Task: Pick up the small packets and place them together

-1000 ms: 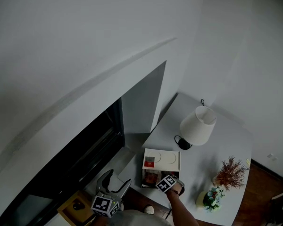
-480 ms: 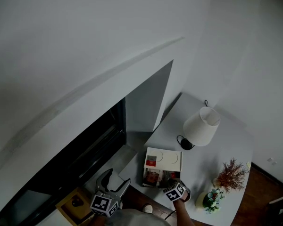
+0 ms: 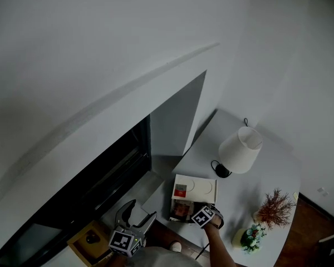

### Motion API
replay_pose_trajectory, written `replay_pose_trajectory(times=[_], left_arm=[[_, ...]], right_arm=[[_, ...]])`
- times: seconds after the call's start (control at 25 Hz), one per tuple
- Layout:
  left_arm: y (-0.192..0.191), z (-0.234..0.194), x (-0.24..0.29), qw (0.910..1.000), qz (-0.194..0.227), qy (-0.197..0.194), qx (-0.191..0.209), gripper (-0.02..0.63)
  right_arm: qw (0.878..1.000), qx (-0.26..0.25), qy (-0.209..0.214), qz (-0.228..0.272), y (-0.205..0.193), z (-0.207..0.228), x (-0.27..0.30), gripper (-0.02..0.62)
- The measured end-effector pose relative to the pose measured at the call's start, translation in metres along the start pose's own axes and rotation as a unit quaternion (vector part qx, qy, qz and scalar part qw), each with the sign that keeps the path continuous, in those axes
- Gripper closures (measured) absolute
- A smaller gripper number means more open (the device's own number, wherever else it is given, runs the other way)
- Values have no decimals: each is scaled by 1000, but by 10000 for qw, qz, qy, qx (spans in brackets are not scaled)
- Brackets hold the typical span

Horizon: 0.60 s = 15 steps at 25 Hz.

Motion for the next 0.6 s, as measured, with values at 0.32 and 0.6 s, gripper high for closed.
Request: replay_pose_trajectory(times=[0.32, 0.6], left_arm=[[-4, -4, 1, 9999, 58, 86, -119, 264], [7, 2, 4, 9999, 82, -77, -17, 264]], right_arm=[[9975, -312, 589, -232, 3, -12, 1, 400], [9981, -147, 121, 593, 1, -23, -25, 561]])
Point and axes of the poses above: the fingertips, and each gripper's own axes: x forward along the fingers, z to its right, y out of its top, the point moved 2 cm from there along -x, backward along the fingers, and after that the axes turned 6 degrees about z, right-handed, at the moved point
